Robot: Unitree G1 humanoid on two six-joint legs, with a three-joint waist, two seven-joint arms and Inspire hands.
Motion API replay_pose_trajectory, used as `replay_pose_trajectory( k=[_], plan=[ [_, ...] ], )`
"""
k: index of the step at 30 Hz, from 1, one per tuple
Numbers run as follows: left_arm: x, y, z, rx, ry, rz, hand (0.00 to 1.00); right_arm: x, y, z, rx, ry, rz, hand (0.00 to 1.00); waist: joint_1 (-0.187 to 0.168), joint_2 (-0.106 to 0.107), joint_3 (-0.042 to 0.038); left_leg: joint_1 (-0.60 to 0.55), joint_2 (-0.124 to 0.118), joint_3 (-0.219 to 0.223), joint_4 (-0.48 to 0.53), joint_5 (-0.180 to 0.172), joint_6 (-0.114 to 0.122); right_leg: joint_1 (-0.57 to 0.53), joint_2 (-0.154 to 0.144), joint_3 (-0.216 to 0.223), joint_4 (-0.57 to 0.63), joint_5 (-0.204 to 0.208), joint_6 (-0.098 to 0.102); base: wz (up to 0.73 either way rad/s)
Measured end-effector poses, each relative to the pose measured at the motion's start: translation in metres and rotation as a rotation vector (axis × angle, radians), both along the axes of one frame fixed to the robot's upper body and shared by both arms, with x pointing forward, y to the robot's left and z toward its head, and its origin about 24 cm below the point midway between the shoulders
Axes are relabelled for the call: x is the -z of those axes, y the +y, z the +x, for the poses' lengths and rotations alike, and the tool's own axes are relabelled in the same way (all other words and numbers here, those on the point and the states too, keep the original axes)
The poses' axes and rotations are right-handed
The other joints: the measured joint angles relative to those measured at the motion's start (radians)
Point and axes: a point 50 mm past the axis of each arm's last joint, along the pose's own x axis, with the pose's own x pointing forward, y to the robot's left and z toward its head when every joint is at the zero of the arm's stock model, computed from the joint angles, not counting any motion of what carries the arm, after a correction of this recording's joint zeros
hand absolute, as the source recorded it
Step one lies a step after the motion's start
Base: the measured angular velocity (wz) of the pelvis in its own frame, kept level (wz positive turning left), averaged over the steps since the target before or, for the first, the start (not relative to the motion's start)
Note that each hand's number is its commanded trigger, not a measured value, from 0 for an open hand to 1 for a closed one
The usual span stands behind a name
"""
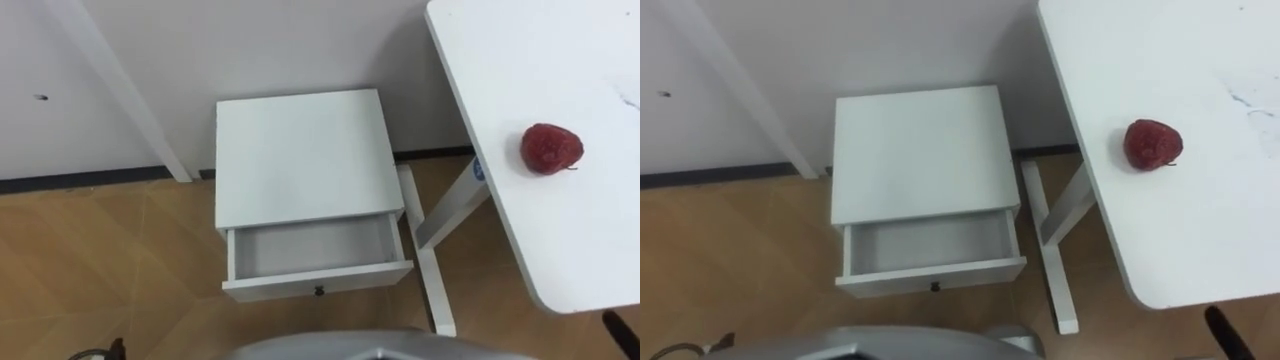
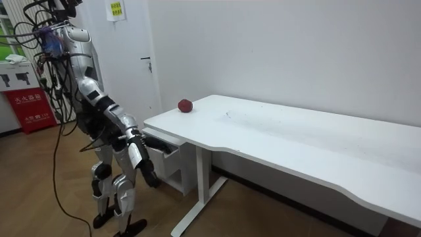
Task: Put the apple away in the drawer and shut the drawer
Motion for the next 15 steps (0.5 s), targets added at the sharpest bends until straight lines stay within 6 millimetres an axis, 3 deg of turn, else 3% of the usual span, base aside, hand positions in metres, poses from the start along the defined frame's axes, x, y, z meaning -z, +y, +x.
replay_pose_trajectory(
  k=[15],
  plan=[
    [0.0, -0.004, -0.001, 0.041, -0.023, -0.009, 0.0, -0.081, -0.023, 0.042, 0.147, -0.056, -0.485, 0.0, 0.003, 0.006, -0.0024, -0.036, -0.001, 0.003, -0.002, 0.002, 0.001, -0.043, -0.001, 0.001, 0.012, 0.0, 0.0, -0.02]
  ],
)
